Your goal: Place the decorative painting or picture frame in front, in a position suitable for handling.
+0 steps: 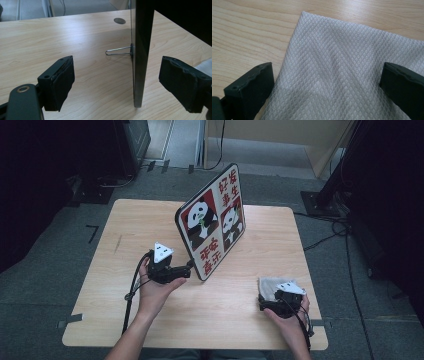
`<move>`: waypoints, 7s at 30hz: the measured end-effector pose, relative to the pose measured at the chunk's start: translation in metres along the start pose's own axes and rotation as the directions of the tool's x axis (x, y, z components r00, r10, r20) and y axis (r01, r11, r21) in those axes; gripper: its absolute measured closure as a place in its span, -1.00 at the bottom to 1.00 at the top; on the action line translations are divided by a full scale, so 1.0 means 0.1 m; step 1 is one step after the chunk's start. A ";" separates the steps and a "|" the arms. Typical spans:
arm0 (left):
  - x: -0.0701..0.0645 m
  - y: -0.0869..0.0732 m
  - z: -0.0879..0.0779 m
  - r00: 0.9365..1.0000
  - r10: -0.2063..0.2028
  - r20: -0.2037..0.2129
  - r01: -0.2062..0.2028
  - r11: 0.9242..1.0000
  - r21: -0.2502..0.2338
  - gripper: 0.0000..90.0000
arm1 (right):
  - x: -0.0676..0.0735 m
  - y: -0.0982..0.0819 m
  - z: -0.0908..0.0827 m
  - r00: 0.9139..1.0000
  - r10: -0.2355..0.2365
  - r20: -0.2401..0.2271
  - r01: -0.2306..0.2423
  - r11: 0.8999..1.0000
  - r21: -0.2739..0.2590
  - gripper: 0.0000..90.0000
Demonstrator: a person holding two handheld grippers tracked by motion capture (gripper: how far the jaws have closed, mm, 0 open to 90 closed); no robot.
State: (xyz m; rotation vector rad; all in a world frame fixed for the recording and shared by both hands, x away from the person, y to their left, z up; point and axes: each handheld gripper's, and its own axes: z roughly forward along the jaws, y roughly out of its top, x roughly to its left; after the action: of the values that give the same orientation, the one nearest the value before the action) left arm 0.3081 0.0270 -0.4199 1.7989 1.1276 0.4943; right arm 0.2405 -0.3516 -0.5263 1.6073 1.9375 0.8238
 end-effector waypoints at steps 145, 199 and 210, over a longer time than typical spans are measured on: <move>0.51 1.60 -0.37 0.971 -0.013 0.239 -0.012 0.995 0.103 0.84 | 0.26 0.25 -0.38 0.998 -0.058 0.009 0.059 0.979 -0.197 -0.71; 0.64 1.68 -0.49 0.964 -0.034 0.262 0.007 0.995 0.104 0.83 | 1.46 1.06 1.04 0.942 -0.011 -0.336 -0.011 0.998 -0.064 0.28; 0.66 1.68 -0.53 0.963 -0.037 0.267 0.010 0.995 0.102 0.83 | 1.56 1.09 1.06 0.959 -0.072 -0.275 0.051 0.995 -0.082 0.20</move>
State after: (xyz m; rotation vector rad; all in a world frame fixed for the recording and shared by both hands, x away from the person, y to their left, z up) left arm 0.3849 0.0839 -0.2578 1.8709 0.9970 0.1744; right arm 0.3603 -0.1696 -0.5217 1.4428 2.1077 1.1325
